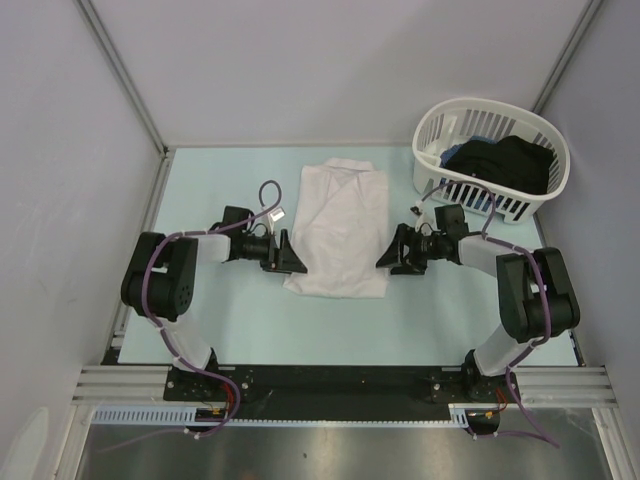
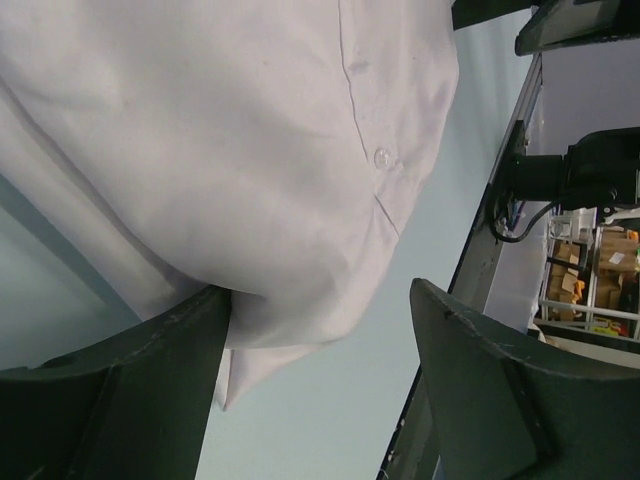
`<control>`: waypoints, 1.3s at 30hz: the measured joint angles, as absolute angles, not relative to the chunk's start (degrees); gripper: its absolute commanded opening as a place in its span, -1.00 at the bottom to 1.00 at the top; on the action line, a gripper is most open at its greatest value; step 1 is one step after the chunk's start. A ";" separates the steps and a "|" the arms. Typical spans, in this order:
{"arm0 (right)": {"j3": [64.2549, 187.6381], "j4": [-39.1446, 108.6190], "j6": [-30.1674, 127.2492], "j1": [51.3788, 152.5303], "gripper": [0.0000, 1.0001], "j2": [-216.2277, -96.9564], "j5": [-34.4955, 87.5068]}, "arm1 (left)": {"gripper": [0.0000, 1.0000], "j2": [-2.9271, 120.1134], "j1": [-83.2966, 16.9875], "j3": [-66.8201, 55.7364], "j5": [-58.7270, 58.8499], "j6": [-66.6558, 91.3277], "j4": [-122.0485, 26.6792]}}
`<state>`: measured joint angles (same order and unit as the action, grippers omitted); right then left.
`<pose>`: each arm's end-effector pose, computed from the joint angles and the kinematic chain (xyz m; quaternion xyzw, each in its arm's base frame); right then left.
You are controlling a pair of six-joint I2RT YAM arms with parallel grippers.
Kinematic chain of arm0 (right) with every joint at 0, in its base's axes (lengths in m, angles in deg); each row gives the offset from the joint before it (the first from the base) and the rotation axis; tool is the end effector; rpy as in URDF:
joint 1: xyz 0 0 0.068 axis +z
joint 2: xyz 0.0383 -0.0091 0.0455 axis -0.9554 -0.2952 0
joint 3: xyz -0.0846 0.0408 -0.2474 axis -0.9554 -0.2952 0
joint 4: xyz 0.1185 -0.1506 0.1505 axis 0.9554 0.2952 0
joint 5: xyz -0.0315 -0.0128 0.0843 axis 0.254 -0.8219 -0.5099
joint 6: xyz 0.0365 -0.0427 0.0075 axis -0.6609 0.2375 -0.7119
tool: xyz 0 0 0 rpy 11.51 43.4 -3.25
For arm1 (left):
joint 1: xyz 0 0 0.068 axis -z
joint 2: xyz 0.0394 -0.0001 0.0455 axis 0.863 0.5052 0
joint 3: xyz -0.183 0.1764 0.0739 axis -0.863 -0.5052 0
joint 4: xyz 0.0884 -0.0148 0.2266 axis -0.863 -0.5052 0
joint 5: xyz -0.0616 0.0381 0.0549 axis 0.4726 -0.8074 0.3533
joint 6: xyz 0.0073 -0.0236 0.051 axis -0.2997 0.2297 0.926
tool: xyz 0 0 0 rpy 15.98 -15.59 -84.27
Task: Fold and stack the long sleeve shirts
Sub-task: Fold the shirt
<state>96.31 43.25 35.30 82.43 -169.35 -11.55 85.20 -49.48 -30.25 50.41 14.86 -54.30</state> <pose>0.2799 0.0761 0.1560 -0.0295 0.8898 0.4270 0.1581 0.2910 -0.0865 0.1331 0.1388 0.8391 -0.5039 0.1505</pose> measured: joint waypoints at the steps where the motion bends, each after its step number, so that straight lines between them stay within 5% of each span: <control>1: 96.31 42.81 35.15 82.78 0.43 -169.03 -11.68 | 0.60 85.20 -49.46 -30.27 50.48 14.68 -53.78; 26: 94.43 37.28 31.91 84.64 0.24 -173.77 -13.10 | 0.55 80.00 -49.81 -36.26 42.67 7.86 -48.73; 33: 93.97 37.23 31.91 84.62 -0.16 -173.77 -13.21 | 0.35 80.64 -46.81 -36.74 43.55 5.72 -45.97; 39: 93.93 37.06 32.05 84.09 -0.49 -173.77 -13.49 | -0.07 80.94 -46.55 -36.22 44.99 6.07 -46.50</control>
<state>93.93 37.06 32.05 84.09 -173.77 -13.49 80.94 -46.55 -36.22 44.99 6.07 -46.50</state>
